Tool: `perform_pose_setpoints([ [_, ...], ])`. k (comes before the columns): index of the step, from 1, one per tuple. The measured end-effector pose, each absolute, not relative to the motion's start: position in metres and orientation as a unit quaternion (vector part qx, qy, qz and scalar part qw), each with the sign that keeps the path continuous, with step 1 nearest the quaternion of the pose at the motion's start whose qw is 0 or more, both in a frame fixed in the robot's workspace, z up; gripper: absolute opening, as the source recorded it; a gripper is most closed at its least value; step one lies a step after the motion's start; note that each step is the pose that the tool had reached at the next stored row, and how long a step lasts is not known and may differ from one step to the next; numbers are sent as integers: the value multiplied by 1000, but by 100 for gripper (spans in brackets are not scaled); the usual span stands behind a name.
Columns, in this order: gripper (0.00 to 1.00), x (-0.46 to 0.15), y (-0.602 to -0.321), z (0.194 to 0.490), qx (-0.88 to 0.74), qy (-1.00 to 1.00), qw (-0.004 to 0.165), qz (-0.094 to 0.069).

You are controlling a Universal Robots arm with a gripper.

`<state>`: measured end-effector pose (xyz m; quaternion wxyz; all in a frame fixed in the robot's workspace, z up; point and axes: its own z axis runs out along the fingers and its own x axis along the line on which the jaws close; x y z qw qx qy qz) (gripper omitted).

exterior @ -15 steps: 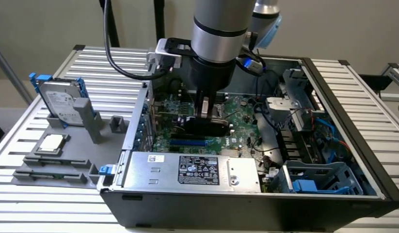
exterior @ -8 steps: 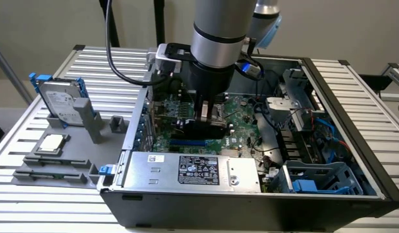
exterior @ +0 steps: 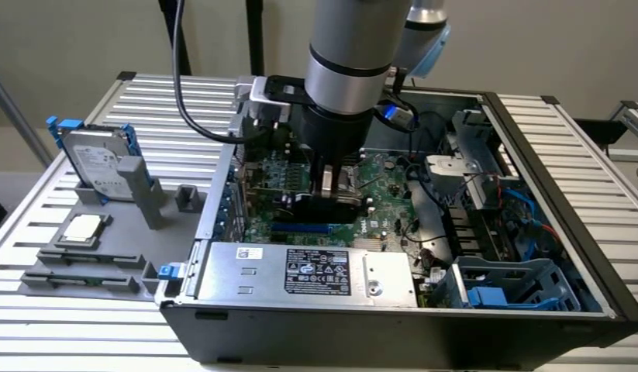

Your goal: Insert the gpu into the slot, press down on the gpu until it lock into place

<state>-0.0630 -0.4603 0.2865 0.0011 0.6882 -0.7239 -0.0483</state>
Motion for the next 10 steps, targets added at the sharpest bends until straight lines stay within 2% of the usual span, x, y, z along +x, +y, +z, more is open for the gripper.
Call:
perform_pose_setpoints([
  [10, 26, -63, -458, 279, 688, -724, 8, -54],
])
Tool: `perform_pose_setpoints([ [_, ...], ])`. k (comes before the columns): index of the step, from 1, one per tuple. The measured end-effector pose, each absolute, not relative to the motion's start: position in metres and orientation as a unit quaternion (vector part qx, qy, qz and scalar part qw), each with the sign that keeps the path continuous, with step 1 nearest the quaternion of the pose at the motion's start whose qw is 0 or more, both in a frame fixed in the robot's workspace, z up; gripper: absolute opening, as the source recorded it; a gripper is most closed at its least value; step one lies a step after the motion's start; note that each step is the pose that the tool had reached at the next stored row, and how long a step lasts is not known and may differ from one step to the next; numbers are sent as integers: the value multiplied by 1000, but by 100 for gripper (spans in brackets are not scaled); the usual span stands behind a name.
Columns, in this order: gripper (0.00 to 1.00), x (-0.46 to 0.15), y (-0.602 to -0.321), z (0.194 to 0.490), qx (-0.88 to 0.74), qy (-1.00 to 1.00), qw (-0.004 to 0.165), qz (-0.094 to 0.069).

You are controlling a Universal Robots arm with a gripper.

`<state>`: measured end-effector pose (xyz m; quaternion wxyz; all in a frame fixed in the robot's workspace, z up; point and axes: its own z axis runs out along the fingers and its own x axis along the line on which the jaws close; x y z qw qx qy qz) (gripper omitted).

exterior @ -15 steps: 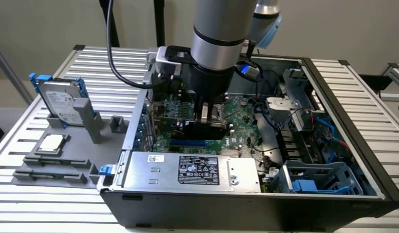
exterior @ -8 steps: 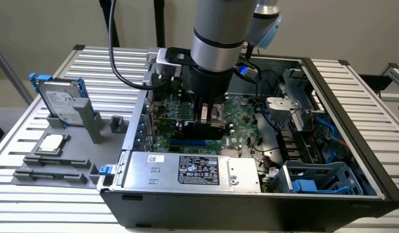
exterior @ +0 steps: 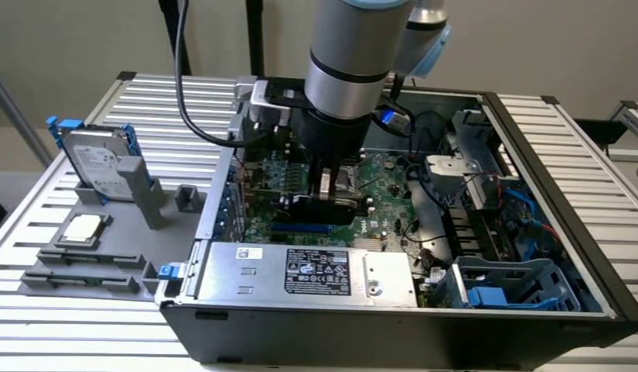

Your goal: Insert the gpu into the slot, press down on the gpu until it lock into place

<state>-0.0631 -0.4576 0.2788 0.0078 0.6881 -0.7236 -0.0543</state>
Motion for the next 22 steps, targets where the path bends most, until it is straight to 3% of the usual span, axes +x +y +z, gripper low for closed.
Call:
perform_pose_setpoints([
  [22, 26, -63, -456, 270, 689, -722, 15, -58],
])
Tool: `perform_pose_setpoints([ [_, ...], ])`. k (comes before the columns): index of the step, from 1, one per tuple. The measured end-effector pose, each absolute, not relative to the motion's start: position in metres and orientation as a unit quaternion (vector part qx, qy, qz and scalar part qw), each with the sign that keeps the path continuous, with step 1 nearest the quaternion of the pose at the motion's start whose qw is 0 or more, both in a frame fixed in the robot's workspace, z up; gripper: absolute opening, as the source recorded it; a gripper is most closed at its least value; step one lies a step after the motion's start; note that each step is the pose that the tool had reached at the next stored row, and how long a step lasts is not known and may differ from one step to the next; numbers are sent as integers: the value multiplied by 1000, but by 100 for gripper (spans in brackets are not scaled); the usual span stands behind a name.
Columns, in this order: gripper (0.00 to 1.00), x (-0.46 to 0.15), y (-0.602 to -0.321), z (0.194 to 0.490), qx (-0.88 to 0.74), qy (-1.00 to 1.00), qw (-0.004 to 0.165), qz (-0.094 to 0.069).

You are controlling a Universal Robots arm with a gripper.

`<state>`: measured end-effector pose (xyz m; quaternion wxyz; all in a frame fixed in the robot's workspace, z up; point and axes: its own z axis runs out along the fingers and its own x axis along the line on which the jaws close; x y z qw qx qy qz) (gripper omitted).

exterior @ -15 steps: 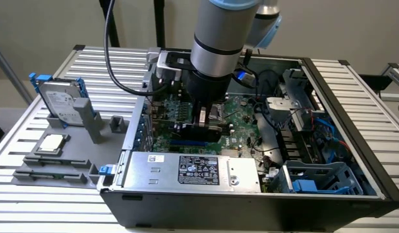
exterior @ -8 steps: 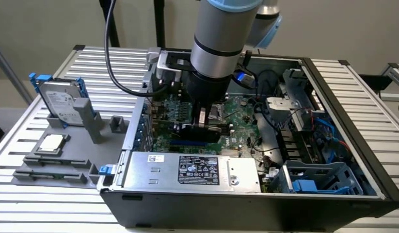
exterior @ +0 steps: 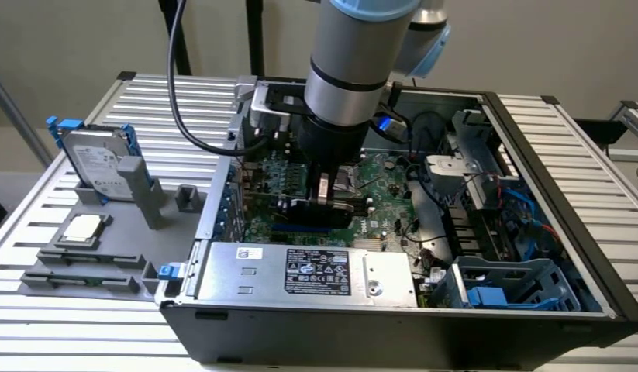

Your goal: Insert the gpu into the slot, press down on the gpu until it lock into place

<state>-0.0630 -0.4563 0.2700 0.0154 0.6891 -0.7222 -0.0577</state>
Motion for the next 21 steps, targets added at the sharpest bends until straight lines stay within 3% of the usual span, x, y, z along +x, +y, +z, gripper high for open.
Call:
perform_pose_setpoints([
  [21, 26, -63, -455, 264, 698, -714, 16, -58],
])
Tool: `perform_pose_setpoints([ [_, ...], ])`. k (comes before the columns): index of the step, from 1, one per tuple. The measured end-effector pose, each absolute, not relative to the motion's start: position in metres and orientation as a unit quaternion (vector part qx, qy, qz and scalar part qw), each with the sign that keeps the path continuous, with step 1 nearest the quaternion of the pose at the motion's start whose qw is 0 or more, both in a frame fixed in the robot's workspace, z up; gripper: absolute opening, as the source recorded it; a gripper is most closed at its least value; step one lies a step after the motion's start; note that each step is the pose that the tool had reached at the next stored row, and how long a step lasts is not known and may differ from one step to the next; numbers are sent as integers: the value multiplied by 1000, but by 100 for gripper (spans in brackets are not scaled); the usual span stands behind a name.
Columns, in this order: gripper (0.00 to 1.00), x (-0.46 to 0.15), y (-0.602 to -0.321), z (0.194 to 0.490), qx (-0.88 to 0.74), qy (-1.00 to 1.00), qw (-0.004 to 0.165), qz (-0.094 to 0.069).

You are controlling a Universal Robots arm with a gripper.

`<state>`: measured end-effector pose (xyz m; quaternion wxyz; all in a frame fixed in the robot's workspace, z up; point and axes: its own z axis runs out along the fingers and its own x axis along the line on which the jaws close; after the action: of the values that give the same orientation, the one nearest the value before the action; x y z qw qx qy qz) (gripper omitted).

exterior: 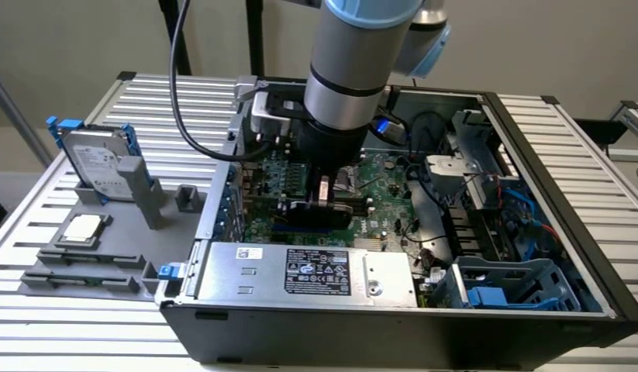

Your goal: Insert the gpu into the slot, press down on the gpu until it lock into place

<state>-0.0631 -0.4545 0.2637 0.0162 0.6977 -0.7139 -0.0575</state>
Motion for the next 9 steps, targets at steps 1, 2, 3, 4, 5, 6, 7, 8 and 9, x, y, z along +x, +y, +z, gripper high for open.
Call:
perform_pose_setpoints([
  [1, 26, -63, -455, 263, 698, -714, 16, -58],
  [2, 26, -63, -455, 263, 698, -713, 16, -58],
  [3, 26, -63, -455, 263, 698, -713, 16, -58],
  [4, 26, -63, -455, 263, 699, -713, 16, -58],
  [5, 26, -63, -454, 263, 699, -713, 16, -58],
  [6, 26, -63, -454, 263, 699, -712, 17, -58],
  [7, 26, -63, -454, 262, 700, -712, 17, -58],
  [8, 26, -63, -454, 262, 700, -712, 17, -58],
  [9, 26, -63, -454, 262, 700, -711, 17, -58],
])
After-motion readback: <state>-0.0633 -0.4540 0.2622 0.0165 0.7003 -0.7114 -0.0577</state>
